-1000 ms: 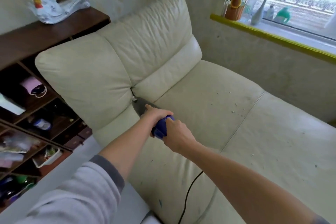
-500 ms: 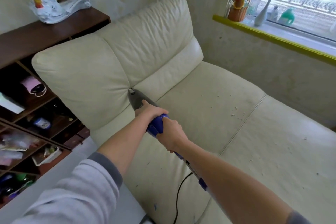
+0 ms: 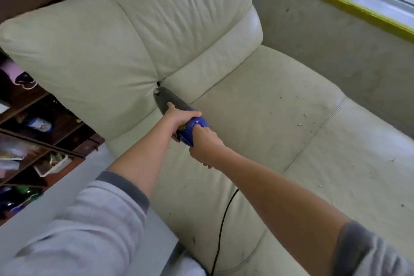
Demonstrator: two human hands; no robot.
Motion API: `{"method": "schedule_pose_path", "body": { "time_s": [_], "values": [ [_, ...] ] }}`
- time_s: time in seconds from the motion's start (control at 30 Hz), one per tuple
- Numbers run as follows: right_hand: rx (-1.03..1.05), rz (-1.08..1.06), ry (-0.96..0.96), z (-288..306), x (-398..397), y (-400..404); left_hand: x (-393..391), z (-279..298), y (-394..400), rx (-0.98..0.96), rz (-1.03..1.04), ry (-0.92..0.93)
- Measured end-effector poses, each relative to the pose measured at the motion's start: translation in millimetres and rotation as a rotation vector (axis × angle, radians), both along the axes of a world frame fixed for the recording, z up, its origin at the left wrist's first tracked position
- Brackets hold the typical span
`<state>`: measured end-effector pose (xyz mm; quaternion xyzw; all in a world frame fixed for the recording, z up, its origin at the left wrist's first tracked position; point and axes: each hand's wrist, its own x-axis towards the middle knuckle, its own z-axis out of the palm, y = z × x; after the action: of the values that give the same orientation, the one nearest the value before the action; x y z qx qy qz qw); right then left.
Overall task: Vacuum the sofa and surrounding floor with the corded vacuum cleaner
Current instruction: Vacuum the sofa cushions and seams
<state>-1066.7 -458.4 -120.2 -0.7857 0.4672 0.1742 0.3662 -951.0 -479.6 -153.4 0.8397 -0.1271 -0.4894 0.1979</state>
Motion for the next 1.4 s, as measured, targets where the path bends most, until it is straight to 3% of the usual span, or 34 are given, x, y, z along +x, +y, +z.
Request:
{"method": "schedule_pose_path", "body": {
  "time_s": [0.47,0.87,1.1,1.4],
  "values": [
    [0.107,-0.076,0.071,-18.8,-27.7,17.9,-19.3,-22.0,8.7,0.100,-0.107,0.013],
    [-0.079,-0.243,-0.253,-14.3,-21.3,13.8,-0.5,-8.1,-7.3,0.060,-0.238,-0.205],
    [-0.002,-0.144,-0.150,-37.7,-9.1,13.7,14.1,-31.0,-7.7,0.083,-0.197,-0.131],
    [-0.085,-0.152,-0.046,-74.3,-28.5,16.1,-12.4,-58.0,-7.2,0.176,-0.198,-0.133]
  ]
}}
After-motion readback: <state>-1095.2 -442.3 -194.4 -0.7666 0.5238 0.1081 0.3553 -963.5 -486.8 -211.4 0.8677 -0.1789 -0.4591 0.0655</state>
